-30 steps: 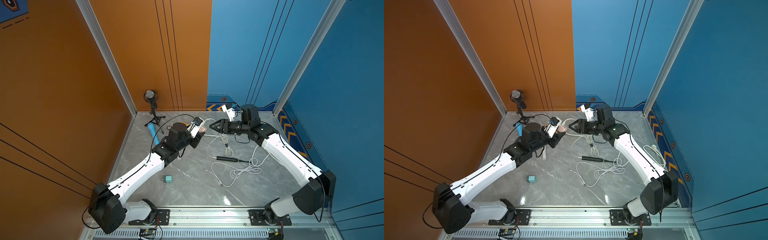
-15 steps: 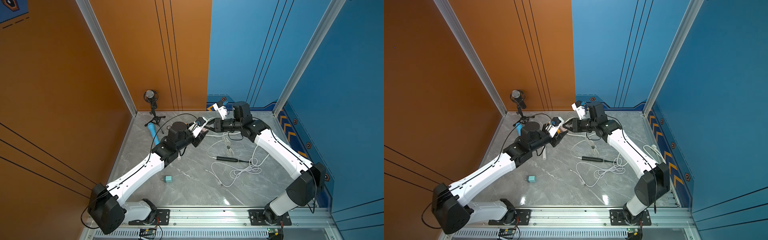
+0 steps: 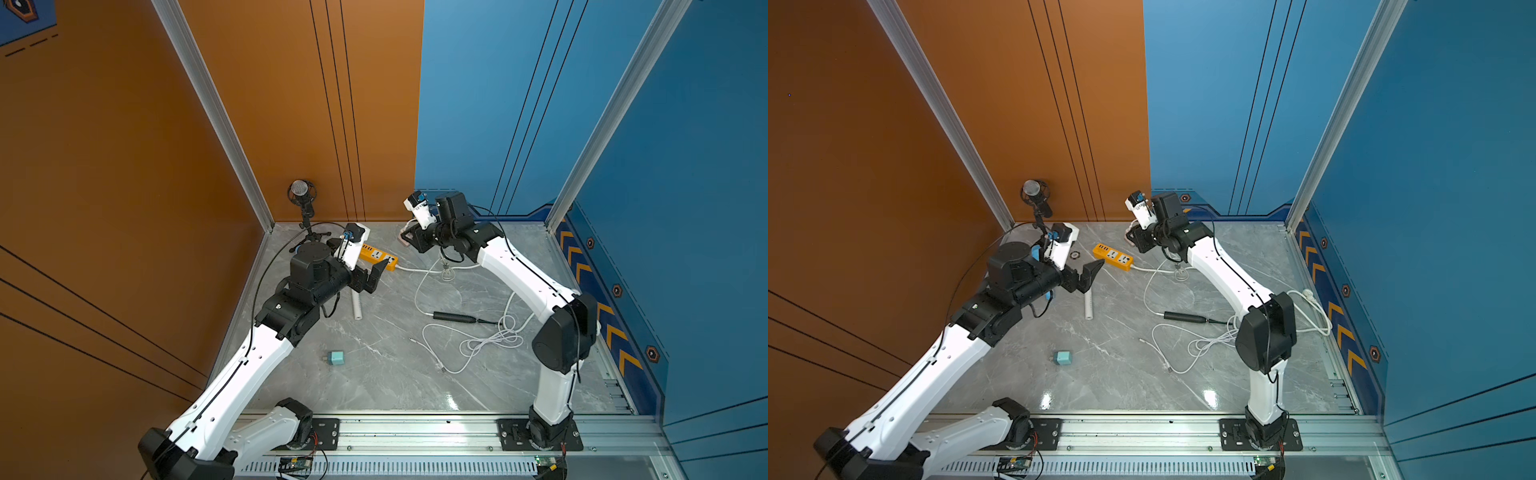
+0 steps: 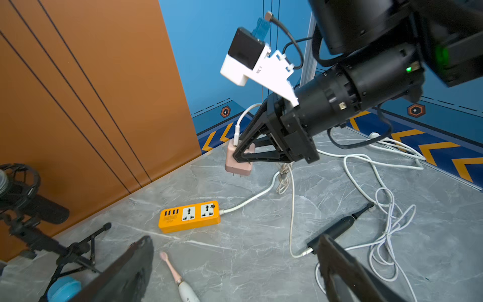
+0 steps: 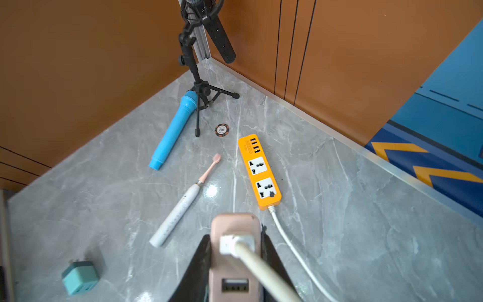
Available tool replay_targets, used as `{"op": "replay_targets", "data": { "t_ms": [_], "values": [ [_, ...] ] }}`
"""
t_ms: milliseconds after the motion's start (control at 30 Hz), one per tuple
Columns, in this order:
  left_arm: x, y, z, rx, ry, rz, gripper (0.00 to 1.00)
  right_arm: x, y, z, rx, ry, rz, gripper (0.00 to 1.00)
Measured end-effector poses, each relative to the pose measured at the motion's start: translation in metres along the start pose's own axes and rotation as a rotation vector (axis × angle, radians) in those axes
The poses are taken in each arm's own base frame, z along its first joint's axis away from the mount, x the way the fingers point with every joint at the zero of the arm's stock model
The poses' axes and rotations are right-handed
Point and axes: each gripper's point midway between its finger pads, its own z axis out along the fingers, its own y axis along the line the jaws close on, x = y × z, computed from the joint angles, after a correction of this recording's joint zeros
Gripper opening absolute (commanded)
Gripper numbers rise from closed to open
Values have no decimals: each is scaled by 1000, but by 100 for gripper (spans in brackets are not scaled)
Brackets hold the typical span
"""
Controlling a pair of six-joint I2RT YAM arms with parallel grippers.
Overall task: Charge the electric toothbrush
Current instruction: Insert the plug into the socket.
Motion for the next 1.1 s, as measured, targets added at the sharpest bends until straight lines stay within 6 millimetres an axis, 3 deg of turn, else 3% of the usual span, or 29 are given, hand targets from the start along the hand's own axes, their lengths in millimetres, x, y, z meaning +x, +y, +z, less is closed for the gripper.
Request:
{"op": "replay_targets", "data": {
  "t_ms": [100,233,433,667,1100],
  "values": [
    [14,17,-17,-52,25,-18,98,13,-18,46,36,50,-65,9],
    [30,36,-28,-106,52,-41,98,47,-34,98,45,138,-122,9],
    [58,40,-23,-97,124,-61,98,79,-42,149,19,189,-166,9],
    [60,31,-20,-30,126,-74,98,83,-35,169,-36,169,-186,9],
    [62,32,-19,17,125,-109,98,87,-23,168,-106,183,-180,8]
  ]
}}
